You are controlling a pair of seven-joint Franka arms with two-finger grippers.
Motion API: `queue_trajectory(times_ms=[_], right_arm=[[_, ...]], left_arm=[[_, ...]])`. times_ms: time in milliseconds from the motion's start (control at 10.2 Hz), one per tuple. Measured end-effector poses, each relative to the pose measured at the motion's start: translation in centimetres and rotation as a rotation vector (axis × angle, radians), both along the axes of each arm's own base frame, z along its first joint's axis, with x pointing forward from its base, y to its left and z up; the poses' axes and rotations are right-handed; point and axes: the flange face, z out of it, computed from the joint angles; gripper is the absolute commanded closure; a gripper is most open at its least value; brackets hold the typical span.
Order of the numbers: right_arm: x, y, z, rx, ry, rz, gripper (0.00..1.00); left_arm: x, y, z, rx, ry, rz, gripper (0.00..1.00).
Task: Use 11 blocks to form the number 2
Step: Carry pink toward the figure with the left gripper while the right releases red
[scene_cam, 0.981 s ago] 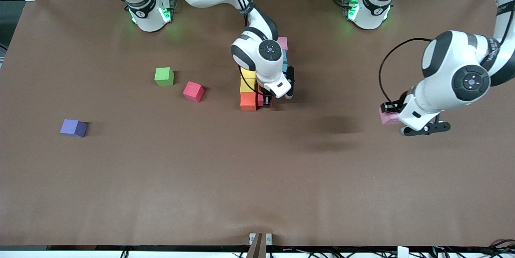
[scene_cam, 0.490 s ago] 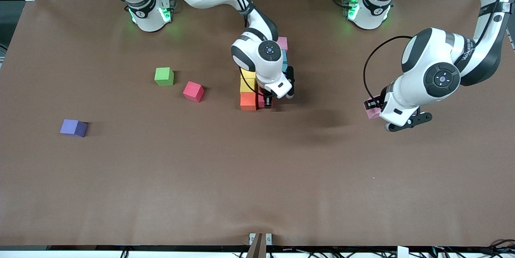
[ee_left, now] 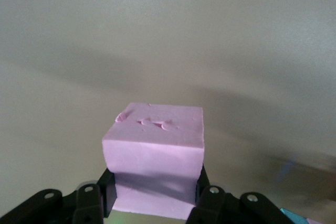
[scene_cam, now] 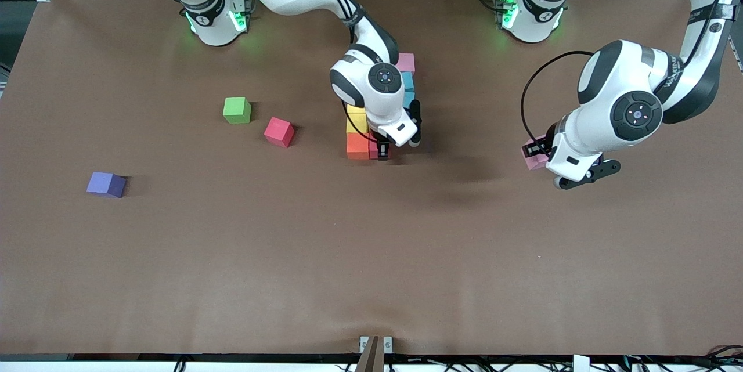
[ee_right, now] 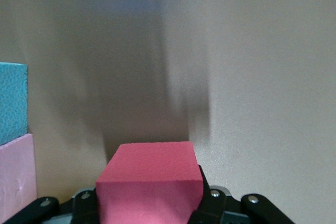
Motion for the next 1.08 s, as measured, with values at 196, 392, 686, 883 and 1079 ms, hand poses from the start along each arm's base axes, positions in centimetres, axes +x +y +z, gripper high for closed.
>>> queue_trajectory(times_ms=[196,392,686,883,1079], right_arm=[[0.04,-0.01,0.02,0.001,-0.001,0.0,0.45],[-0.01,-0.01,-0.19,-0.001,0.001,0.001,0.45],[-0.34,0.14,-0.67,-0.006,0.007,0.006,0.35],[-0.37,0.16,-0.67,-0.005,0.007,0.006,0.0],[-0.34,0.19,-0.62,-0.004,0.006,0.006,0.0]], left_arm=[[0.04,0.21,-0.19,-0.001,0.004,0.003,0.61],[0.06,0.24,-0.41,-0.002,0.008,0.004,0.61],[0.06,0.24,-0.48,-0.003,0.009,0.004,0.61],[0.06,0.24,-0.48,-0.003,0.01,0.004,0.61],[0.06,0.23,-0.51,0.0,0.01,0.015,0.61]])
